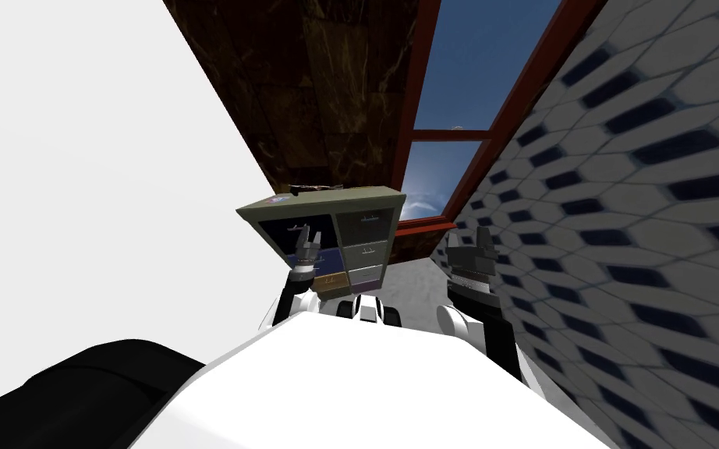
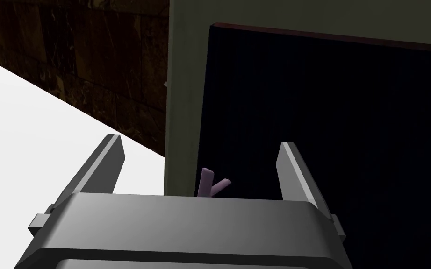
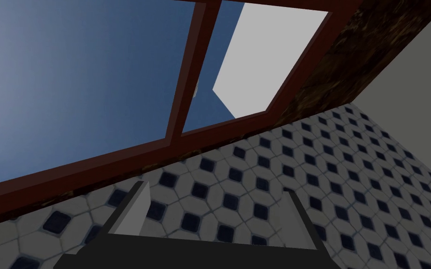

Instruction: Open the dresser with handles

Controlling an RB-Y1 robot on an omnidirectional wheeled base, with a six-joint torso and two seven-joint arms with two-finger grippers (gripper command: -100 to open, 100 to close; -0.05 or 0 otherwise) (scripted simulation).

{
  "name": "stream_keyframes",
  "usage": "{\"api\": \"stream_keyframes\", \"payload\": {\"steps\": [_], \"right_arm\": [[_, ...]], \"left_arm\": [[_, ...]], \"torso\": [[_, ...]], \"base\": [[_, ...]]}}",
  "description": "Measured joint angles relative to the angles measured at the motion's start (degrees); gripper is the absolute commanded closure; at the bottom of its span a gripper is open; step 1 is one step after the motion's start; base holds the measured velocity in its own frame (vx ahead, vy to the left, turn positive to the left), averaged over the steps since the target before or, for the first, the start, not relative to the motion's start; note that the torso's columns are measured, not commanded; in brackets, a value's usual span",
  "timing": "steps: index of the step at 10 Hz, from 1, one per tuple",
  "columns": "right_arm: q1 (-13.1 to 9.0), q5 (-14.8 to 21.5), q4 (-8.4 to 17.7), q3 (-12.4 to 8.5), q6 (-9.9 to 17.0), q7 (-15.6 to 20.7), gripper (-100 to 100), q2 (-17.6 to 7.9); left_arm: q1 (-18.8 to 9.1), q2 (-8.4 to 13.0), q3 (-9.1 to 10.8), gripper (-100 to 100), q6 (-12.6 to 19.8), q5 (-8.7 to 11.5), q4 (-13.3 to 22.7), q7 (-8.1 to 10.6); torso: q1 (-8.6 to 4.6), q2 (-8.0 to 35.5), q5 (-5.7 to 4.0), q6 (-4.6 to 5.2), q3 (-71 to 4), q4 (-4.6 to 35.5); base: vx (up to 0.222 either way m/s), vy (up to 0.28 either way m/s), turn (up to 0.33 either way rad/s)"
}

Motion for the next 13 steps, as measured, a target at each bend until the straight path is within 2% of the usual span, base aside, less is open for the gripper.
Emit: {"api": "stream_keyframes", "payload": {"steps": [2,5,11,13], "right_arm": [[0.0,0.0,0.0,0.0,0.0,0.0,0,0.0],[0.0,0.0,0.0,0.0,0.0,0.0,0,0.0],[-0.01,0.0,0.0,0.0,0.0,0.0,0,0.0],[0.0,0.0,0.0,0.0,0.0,0.0,0,-0.01]], "left_arm": [[-0.38,1.53,0.33,-100,0.0,0.1,2.4,0.05],[-1.19,2.27,0.48,-100,-0.58,0.04,6.42,-0.16],[-3.84,2.49,1.45,-100,-0.76,0.15,13.63,-0.39],[-3.83,2.45,1.58,-100,-1.39,0.08,15.56,-0.6]], "torso": [[0.05,0.19,-0.01,0.0,0.11,0.09],[0.08,0.09,0.01,0.01,0.04,0.06],[0.03,-0.19,0.1,0.22,-0.1,-0.17],[-0.23,-0.23,0.1,0.36,-0.1,-0.27]], "base": [[0.013,-0.076,0.019],[0.0,-0.083,0.014],[0.003,-0.066,0.021],[0.0,-0.054,0.021]]}}
